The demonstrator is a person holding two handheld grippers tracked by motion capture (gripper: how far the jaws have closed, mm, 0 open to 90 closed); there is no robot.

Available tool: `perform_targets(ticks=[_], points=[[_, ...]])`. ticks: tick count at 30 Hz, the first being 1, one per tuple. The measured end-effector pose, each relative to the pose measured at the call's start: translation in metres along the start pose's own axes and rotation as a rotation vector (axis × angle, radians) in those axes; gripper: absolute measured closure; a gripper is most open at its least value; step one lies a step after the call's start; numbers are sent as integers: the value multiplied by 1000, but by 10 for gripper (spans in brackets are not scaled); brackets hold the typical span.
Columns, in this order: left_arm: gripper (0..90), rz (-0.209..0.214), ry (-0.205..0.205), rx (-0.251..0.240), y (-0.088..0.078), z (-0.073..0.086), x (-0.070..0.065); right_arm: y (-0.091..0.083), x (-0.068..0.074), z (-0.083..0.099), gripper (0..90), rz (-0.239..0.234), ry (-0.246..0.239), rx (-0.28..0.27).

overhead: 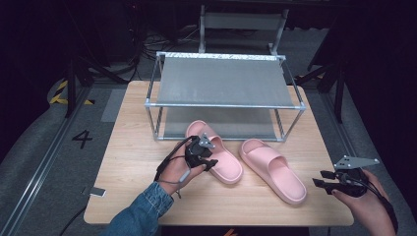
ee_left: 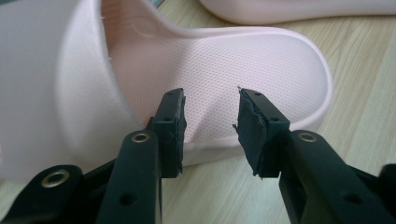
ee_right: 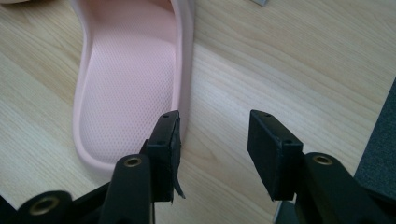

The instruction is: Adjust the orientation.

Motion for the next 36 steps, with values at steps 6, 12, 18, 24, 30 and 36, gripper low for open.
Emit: perform_targets(ticks=[6,12,18,24,30,36], points=[[612,-39,-38,11,-20,14,11,14,4,-13,546,-29,-28,-4],[629,-89,-124,-7,-43,29,28,26,7,-25,543,-55,-48,-7],[634,-151,-157,-14,-57,37,44,35,12,-31,541,-75,-62,-3],[633,-162,-183,-26,-62,38,52,32,10,-29,541,-66,-54,-6],[623,-73,-165,-31,-57,27,36,32,10,-26,541,-67,-48,-1],[580,-18,-154,-9,-47,21,28,28,9,-21,540,-59,-41,-1]])
Point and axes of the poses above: each handheld gripper's, and its own axes: y roughly forward along the jaws, z roughly out of its underside, x roughly to its left, the point moved 5 cm from there along y, roughly forward along the jaws, and after that the axes turned 11 degrees about -x, right-handed, at the moved point
